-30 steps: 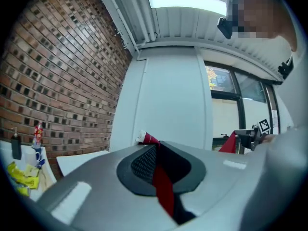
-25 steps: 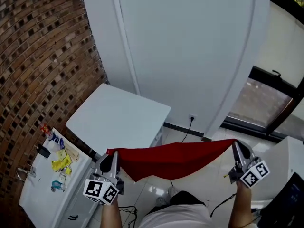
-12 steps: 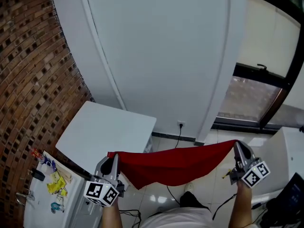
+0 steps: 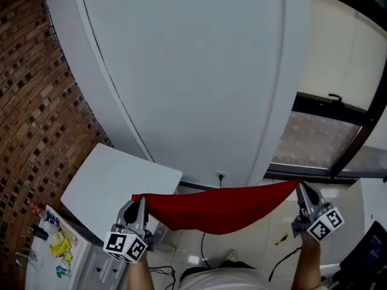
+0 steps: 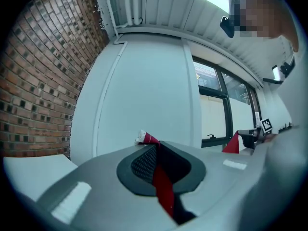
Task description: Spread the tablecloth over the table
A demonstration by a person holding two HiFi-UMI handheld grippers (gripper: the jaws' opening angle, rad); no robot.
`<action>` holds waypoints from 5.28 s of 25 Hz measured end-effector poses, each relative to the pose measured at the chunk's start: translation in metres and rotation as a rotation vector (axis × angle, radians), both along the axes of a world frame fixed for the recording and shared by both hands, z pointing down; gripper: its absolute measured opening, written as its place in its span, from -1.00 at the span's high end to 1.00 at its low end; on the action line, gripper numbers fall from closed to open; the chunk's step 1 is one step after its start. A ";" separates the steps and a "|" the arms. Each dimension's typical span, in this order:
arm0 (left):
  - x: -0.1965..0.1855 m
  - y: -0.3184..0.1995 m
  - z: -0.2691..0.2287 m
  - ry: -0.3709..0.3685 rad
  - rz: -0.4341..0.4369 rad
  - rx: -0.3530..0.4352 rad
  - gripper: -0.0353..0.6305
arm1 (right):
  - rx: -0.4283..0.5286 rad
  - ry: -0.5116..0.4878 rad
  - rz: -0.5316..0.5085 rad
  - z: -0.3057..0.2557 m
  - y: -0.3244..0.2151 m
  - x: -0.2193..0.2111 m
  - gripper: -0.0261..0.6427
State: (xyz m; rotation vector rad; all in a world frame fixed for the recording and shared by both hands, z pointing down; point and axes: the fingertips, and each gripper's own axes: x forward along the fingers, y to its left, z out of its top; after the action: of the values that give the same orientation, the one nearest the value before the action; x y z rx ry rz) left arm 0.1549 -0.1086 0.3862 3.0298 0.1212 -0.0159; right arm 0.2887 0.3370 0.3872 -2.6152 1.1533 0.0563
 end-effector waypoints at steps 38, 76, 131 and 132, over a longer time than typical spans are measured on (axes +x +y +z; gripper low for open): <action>0.036 -0.160 0.021 -0.073 -0.627 -0.037 0.87 | -0.036 -0.018 -0.630 0.004 -0.321 0.252 0.89; -0.231 -0.150 0.020 -0.066 -1.243 -0.060 0.87 | 0.003 -0.146 -1.106 0.009 -0.562 0.150 0.89; -0.207 -0.569 0.273 -0.393 -1.349 -0.399 0.69 | -0.554 -0.195 -1.105 0.268 -1.011 0.184 0.87; -0.208 -0.567 0.282 -0.378 -1.342 -0.439 0.54 | -0.545 -0.209 -1.108 0.272 -1.011 0.182 0.82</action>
State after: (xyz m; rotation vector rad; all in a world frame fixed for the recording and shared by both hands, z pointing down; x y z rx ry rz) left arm -0.0526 -0.6759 0.6685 2.0678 -1.6168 0.3464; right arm 0.4703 -0.6745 0.6588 -1.8548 2.5763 -0.8132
